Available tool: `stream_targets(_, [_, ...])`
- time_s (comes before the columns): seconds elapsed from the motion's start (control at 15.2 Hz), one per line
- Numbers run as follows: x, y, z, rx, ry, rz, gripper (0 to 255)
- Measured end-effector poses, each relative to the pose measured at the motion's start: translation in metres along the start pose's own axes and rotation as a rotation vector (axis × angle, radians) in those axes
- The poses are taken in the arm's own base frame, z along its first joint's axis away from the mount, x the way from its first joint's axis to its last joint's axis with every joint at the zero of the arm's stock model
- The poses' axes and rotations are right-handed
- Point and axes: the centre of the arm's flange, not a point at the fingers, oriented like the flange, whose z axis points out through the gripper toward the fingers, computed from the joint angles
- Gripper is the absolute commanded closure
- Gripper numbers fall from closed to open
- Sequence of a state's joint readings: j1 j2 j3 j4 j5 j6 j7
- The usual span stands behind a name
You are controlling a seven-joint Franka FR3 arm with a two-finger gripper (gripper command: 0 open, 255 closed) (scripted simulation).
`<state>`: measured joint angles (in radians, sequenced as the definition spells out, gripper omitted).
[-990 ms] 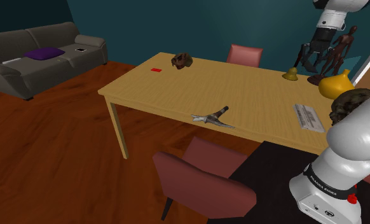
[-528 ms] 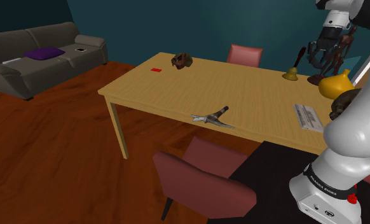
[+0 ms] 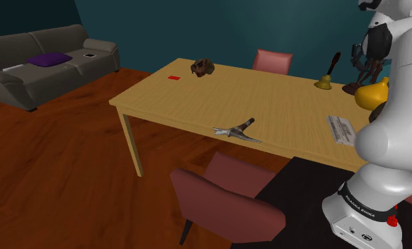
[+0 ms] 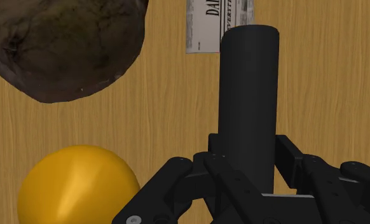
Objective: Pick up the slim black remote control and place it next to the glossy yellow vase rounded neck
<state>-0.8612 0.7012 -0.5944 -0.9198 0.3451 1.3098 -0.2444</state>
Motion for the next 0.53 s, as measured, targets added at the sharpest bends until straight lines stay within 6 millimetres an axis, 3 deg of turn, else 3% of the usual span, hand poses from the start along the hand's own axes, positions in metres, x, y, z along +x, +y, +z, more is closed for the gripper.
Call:
stream_targets(0.13, [0.012, 0.003, 0.001, 0.001, -0.003, -0.003, 255])
stream_targets(0.53, [0.021, 0.004, 0.028, 0.002, -0.004, -0.006, 255])
